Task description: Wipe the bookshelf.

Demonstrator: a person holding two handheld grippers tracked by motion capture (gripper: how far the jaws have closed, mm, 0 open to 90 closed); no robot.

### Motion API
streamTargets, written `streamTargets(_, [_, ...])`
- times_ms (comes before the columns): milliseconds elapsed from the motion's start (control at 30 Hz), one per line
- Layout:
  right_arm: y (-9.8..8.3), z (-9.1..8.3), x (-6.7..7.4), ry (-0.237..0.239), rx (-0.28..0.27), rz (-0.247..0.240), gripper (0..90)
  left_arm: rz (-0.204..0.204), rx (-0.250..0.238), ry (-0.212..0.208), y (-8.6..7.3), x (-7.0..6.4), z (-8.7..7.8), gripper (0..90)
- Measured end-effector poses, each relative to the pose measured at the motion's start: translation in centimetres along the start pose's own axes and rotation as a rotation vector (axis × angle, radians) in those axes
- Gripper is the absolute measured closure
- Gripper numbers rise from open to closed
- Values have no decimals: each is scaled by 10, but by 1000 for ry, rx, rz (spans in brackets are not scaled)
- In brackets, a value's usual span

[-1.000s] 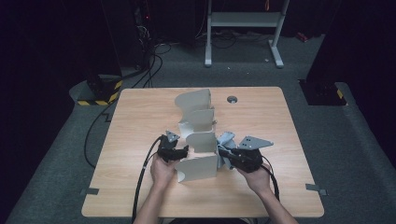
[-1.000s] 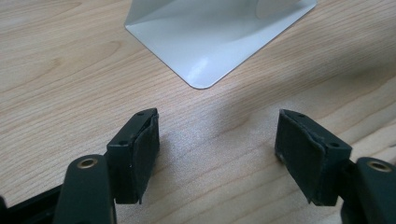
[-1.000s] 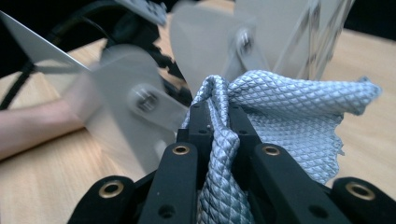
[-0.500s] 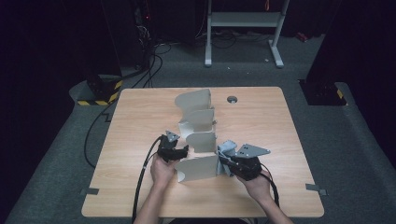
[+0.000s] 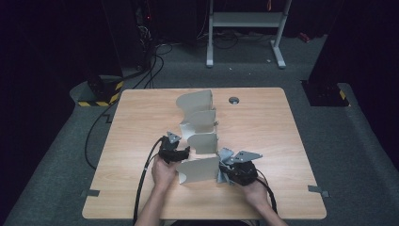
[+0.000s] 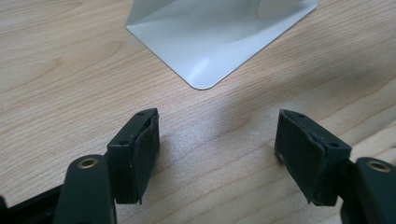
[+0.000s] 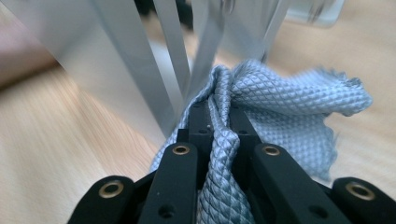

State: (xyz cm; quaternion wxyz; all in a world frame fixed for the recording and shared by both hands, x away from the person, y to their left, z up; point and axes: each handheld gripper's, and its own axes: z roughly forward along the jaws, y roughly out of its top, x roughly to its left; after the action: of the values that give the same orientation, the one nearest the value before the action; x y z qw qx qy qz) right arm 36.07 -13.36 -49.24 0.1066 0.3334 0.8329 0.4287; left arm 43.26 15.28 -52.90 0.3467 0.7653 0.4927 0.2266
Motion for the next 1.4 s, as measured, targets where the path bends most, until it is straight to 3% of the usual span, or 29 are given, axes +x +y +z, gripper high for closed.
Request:
streamTargets(167, [20,-25,4,11,-95,-17,841,-2,0,1,0,0,0,313])
streamTargets(333, [37,-50,13,-5,-173,-71,842,0,1,2,0,0,0,314])
streamTargets(433, [40,-57,19,-16,-190,-84,841,-2,1,2,0,0,0,313])
streamTargets(567, [30,-49,21,-14,-152,-86,841,-1,1,3,0,0,0,314])
streamTargets(800, [-6,-5,6,24,-26,11,841,-2,1,4,0,0,0,314])
streamTargets(967, [-13,14,-2,13,34,44,841,-2,0,4,0,0,0,314])
streamTargets(1067, [-7,12,-3,13,23,41,841,-2,1,3,0,0,0,314])
streamTargets(1400, [32,-19,-1,-10,-104,-13,841,-2,0,4,0,0,0,314])
